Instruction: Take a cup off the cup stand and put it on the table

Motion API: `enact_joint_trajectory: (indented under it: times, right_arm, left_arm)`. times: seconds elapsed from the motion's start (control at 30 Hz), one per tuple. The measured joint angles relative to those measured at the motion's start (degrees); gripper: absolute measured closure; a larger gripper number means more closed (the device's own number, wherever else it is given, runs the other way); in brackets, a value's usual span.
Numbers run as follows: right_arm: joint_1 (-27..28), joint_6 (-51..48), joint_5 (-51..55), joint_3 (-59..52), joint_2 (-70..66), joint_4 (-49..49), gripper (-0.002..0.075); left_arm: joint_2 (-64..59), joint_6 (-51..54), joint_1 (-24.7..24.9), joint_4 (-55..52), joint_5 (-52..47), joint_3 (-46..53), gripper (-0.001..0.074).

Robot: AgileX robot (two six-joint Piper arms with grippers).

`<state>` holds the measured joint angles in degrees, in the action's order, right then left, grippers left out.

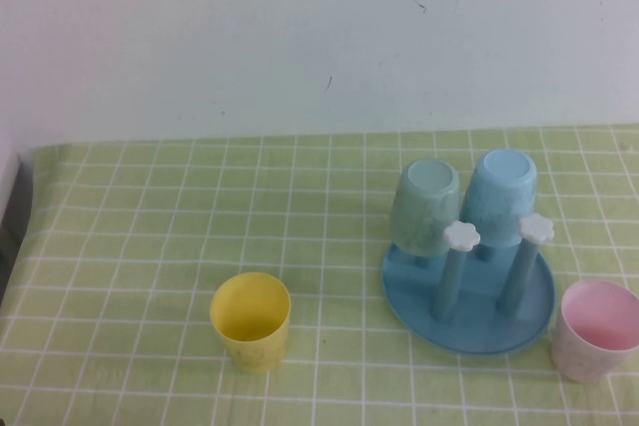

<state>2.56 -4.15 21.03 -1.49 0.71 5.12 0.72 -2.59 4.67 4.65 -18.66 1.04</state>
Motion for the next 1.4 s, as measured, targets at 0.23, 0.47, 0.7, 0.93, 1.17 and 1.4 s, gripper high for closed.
enact_joint_trajectory:
  times: [0.23,0.47,0.7,0.93,1.17,1.4]
  right_arm:
    - [0.0,0.0,0.0,0.0,0.0,0.0,0.0729]
    - [0.0,0.0,-0.1,0.0,0.0,0.0,0.0729]
    - [0.0,0.0,-0.1,0.0,0.0,0.0,0.0729]
    - [0.0,0.0,-0.1,0.0,0.0,0.0,0.0729]
    - [0.0,0.0,-0.1,0.0,0.0,0.0,0.0729]
    - [2.1,0.0,-0.1,0.0,0.0,0.0,0.0729]
  left_arm:
    - [0.0,0.1,0.0,0.0,0.0,0.0,0.0738]
    - [0.0,0.1,0.0,0.0,0.0,0.0,0.0738]
    - [0.0,0.1,0.0,0.0,0.0,0.0,0.0738]
    - [0.0,0.1,0.0,0.0,-0.1,0.0,0.0738]
    - [0.0,0.1,0.0,0.0,-0.1,0.0,0.0738]
    - [0.0,0.0,0.0,0.0,-0.1,0.0,0.0738]
